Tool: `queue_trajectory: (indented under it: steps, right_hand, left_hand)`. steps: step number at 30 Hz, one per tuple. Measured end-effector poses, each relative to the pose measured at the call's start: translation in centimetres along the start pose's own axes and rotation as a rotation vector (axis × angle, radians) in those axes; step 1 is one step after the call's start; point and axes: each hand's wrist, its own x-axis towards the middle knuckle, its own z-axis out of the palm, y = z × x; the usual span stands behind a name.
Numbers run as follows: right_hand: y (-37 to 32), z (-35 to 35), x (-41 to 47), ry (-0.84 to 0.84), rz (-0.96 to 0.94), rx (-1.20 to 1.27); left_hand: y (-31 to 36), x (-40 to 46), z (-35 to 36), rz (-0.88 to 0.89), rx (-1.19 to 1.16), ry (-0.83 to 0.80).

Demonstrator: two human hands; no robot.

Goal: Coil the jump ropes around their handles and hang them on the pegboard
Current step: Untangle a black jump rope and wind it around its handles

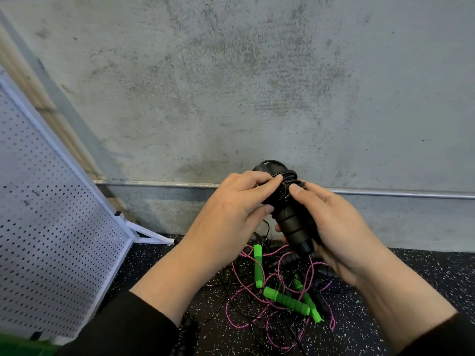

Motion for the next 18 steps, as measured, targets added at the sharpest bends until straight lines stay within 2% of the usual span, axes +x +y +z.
queue_trajectory:
  steps: [8, 13, 18]
  right_hand:
    - [-0.6, 0.2, -0.2, 0.001, 0.056, 0.095]
    - [-0.8, 0.6, -0.1, 0.042, 0.086, 0.168]
    - [-0.8, 0.7, -0.3, 0.059, 0.081, 0.176]
  left_hand:
    - [0.1, 0.0, 0.4, 0.023, 0.062, 0.103]
    - [1.0, -0.4, 1.0, 0.008, 0.102, 0.237]
    - [1.5, -0.4, 1.3, 0.034, 0.131, 0.221]
